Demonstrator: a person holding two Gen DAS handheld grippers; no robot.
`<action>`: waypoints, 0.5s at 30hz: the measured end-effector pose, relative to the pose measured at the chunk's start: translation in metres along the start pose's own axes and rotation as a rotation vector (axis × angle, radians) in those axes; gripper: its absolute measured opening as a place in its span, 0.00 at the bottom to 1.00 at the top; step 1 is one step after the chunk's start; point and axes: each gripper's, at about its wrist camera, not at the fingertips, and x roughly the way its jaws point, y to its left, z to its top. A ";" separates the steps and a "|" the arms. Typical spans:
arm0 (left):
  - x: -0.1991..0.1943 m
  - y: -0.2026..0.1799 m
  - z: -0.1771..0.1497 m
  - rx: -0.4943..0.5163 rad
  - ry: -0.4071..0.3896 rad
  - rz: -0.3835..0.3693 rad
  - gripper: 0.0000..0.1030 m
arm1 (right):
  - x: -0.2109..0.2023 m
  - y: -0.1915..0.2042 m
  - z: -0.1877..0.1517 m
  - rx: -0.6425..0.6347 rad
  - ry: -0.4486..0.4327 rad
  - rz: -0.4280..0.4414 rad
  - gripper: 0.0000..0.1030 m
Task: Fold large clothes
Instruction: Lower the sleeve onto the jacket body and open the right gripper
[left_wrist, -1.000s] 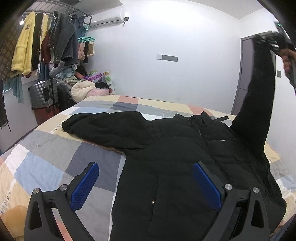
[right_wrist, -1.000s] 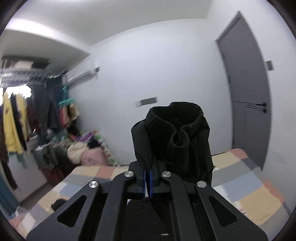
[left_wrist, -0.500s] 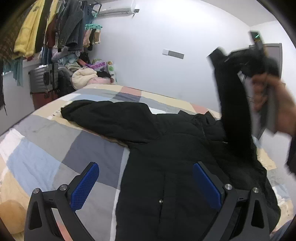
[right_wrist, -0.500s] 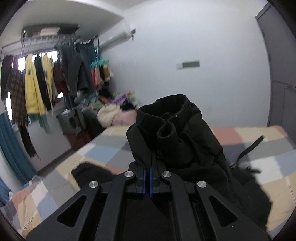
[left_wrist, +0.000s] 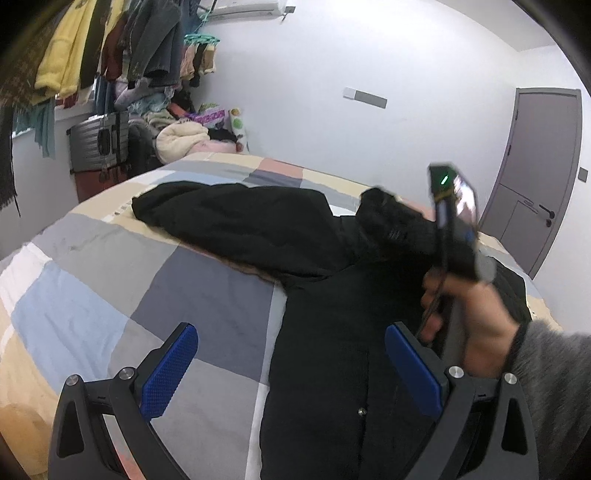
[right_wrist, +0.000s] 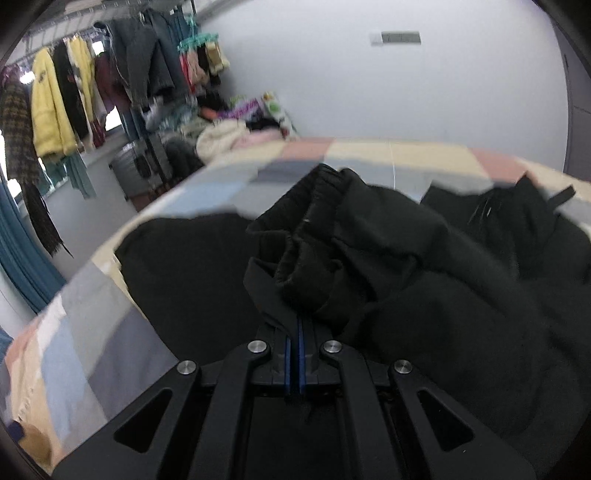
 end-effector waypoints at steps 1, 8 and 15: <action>0.003 0.001 -0.001 -0.004 0.005 -0.001 0.99 | 0.007 -0.002 -0.005 -0.002 0.015 -0.004 0.03; 0.022 0.001 -0.004 -0.013 0.041 -0.014 0.99 | 0.038 -0.015 -0.024 0.011 0.086 -0.010 0.03; 0.031 -0.003 -0.006 -0.003 0.054 -0.017 0.99 | 0.024 -0.002 -0.020 -0.011 0.099 -0.026 0.06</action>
